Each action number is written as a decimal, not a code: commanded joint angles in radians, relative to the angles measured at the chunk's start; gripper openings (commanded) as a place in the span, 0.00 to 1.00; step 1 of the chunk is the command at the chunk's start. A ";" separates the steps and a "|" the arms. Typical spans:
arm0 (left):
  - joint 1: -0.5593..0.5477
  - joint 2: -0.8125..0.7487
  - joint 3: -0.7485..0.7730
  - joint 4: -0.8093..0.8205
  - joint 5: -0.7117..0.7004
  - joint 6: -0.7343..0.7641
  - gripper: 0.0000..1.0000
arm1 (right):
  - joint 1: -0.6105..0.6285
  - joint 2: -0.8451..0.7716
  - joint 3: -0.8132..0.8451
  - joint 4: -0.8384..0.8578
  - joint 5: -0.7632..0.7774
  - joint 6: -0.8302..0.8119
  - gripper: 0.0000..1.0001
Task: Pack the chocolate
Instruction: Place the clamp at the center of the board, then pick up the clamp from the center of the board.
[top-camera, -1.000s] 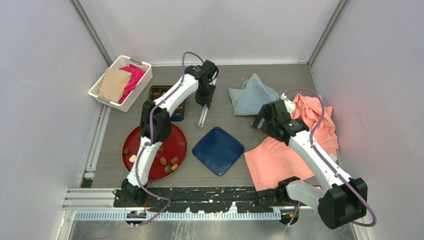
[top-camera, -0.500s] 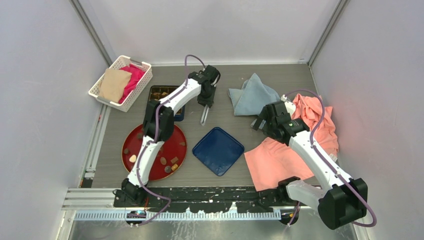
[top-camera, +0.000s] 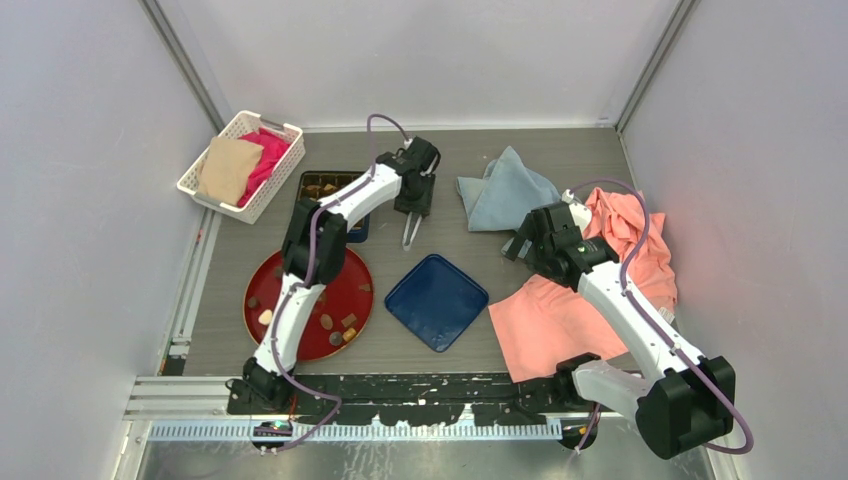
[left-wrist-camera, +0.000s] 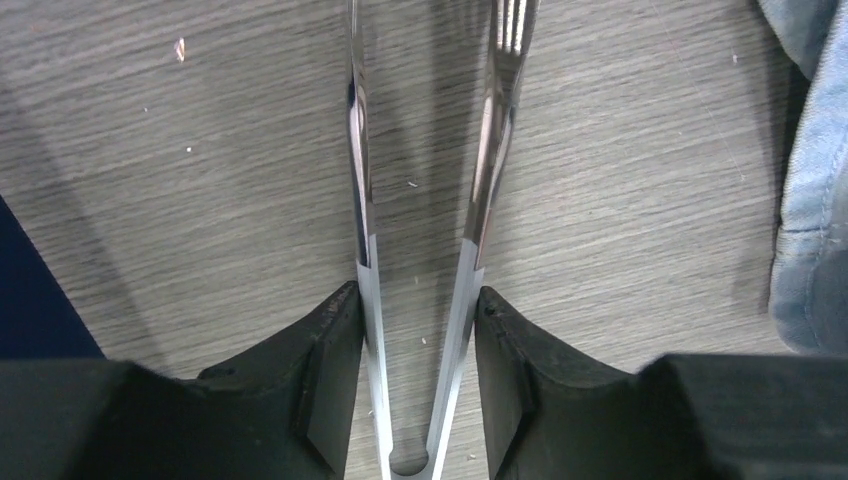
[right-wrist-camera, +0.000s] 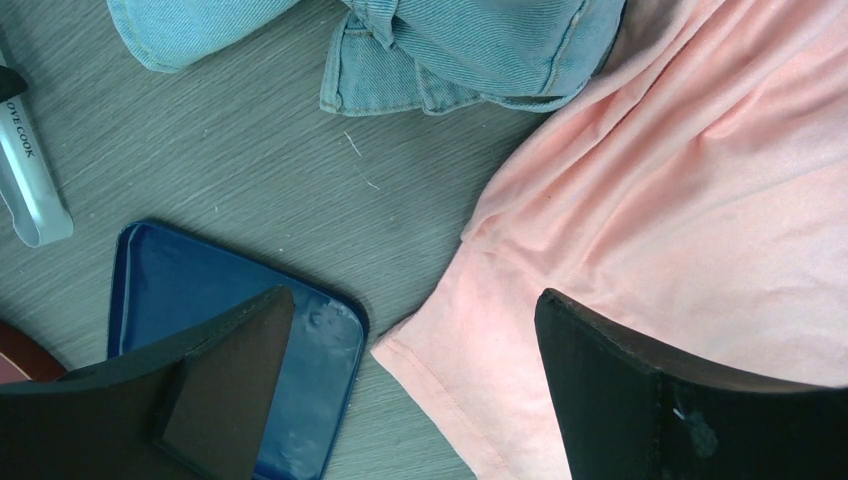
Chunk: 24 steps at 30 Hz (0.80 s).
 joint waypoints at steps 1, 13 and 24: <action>-0.001 -0.035 -0.114 0.080 -0.041 -0.069 0.46 | 0.002 -0.016 0.045 0.004 0.025 0.014 0.96; -0.003 -0.034 -0.175 0.107 -0.076 -0.135 0.42 | 0.003 -0.018 0.047 0.002 0.027 0.015 0.96; -0.004 -0.069 -0.082 0.008 -0.116 -0.059 0.02 | 0.003 -0.017 0.048 0.004 0.026 0.016 0.96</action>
